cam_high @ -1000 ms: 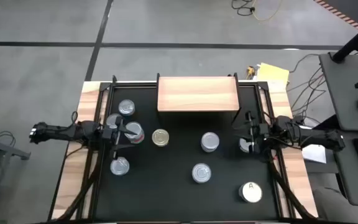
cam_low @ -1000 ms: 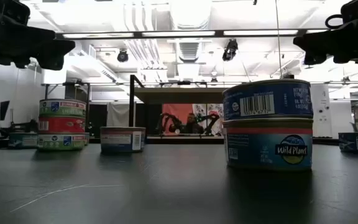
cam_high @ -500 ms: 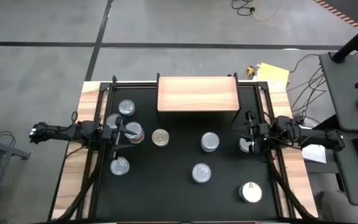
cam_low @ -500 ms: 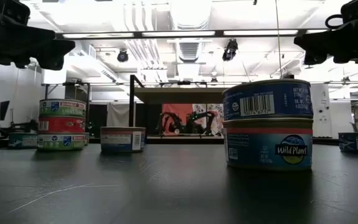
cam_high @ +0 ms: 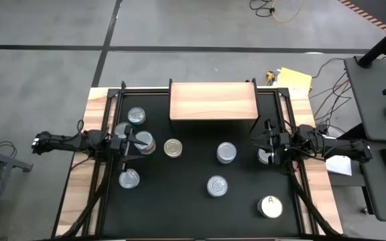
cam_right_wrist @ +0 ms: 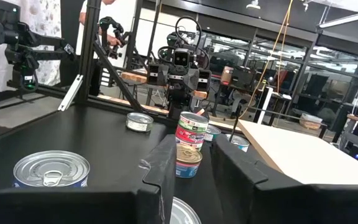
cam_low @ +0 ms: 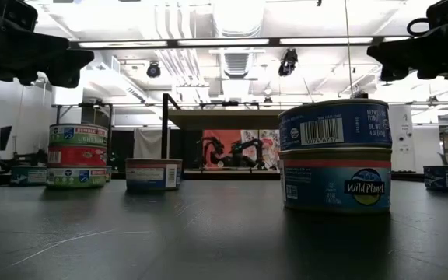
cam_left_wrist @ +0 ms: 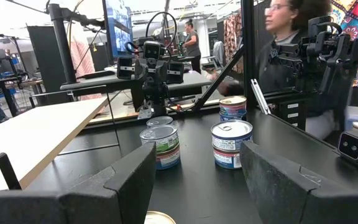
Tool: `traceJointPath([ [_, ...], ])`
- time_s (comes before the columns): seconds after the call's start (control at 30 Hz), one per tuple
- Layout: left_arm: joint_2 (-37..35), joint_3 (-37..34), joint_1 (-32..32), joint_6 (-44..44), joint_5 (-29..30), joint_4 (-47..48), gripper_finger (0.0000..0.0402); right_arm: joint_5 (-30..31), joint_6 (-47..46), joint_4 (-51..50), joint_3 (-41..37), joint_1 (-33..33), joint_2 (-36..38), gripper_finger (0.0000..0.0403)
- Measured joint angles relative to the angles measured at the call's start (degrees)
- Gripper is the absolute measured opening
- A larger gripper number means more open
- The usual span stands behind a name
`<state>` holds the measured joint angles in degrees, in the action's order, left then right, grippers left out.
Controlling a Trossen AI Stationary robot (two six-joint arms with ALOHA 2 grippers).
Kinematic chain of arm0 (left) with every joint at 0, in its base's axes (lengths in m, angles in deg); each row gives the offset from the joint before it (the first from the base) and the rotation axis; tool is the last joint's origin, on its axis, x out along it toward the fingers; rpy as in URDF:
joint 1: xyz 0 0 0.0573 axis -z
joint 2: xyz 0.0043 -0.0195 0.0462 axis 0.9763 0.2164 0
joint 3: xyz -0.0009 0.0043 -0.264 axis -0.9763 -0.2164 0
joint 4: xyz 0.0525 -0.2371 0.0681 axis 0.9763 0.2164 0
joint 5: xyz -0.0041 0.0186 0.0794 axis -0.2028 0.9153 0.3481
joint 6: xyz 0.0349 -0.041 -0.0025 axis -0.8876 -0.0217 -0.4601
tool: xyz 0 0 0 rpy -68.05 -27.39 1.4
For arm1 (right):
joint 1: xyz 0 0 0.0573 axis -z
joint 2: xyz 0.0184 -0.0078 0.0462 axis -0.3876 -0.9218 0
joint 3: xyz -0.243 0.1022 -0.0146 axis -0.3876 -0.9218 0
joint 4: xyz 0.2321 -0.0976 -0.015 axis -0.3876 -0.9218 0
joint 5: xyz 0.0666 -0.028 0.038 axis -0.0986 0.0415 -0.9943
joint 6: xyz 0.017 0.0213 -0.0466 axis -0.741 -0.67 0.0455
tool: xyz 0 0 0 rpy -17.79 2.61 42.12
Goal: Stack canned seafood by type on shelf
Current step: Put the green white tuna can on the shelf
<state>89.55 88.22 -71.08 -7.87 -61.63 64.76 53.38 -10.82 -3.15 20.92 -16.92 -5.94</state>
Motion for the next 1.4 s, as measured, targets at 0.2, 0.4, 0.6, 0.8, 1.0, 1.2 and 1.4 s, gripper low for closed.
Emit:
traceJointPath([
  [0.2, 0.0, 0.0, 0.0, 0.0, 0.0, 0.0, 0.0217, 0.0, -0.1, 0.0, 0.0, 0.0, 0.0, 0.0095],
  [0.4, 0.0, 0.0, 0.0, 0.0, 0.0, 0.0, 0.0217, 0.0, 0.0, 0.0, 0.0, 0.0, 0.0, 0.0081],
  [0.6, 0.0, 0.0, 0.0, 0.0, 0.0, 0.0, 0.0217, 0.0, -0.1, 0.0, 0.0, 0.0, 0.0, 0.0068],
  [0.8, 0.0, 0.0, 0.0, 0.0, 0.0, 0.0, 0.0217, 0.0, 0.0, 0.0, 0.0, 0.0, 0.0, 0.0064],
  [1.0, 0.0, 0.0, 0.0, 0.0, 0.0, 0.0, 0.0217, 0.0, -0.1, 0.0, 0.0, 0.0, 0.0, 0.0076],
  [1.2, 0.0, 0.0, 0.0, 0.0, 0.0, 0.0, 0.0217, 0.0, 0.0, 0.0, 0.0, 0.0, 0.0, 0.0089],
  [1.4, 0.0, 0.0, 0.0, 0.0, 0.0, 0.0, 0.0217, 0.0, -0.1, 0.0, 0.0, 0.0, 0.0, 0.0087],
])
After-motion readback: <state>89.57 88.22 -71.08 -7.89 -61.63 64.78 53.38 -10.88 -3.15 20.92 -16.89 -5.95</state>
